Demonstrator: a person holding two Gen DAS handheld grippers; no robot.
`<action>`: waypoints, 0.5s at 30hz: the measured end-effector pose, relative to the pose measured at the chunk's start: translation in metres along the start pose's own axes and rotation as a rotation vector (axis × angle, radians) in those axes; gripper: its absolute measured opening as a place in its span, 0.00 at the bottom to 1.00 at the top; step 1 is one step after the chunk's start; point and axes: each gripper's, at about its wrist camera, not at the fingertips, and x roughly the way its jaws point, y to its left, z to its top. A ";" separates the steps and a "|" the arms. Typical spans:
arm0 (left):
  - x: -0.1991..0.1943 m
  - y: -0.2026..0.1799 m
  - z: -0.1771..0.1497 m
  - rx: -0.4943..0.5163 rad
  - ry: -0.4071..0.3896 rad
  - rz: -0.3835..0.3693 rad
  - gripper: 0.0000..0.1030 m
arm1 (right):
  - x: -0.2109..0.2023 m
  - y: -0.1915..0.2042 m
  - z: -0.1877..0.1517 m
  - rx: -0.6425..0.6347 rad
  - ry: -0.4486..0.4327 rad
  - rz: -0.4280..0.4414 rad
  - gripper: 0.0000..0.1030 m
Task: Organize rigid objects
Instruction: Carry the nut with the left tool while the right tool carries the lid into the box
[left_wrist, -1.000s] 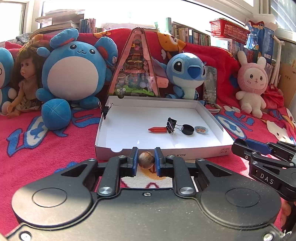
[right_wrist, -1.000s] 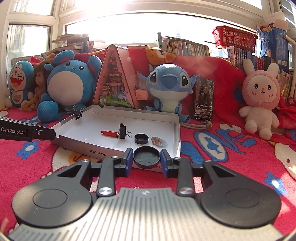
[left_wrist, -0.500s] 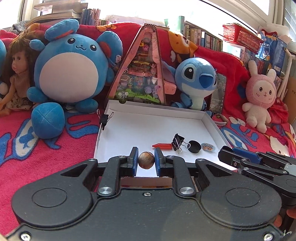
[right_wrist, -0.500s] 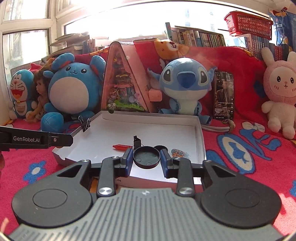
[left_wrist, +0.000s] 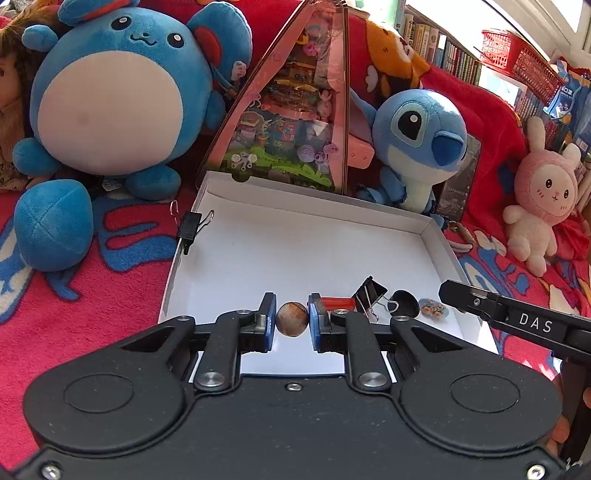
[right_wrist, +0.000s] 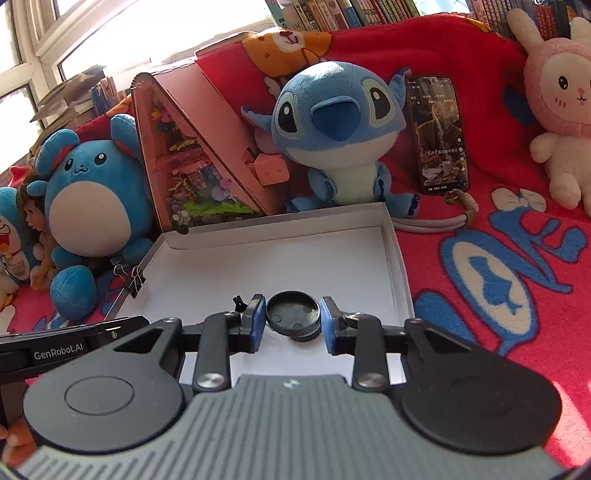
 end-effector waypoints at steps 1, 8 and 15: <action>0.005 0.000 0.001 -0.002 0.007 0.002 0.17 | 0.005 -0.002 0.001 0.018 0.010 -0.002 0.36; 0.029 -0.001 0.006 -0.013 0.032 0.037 0.17 | 0.028 -0.006 0.001 0.040 0.055 -0.020 0.36; 0.041 0.001 0.007 -0.029 0.050 0.046 0.17 | 0.044 0.000 0.001 0.000 0.076 -0.040 0.36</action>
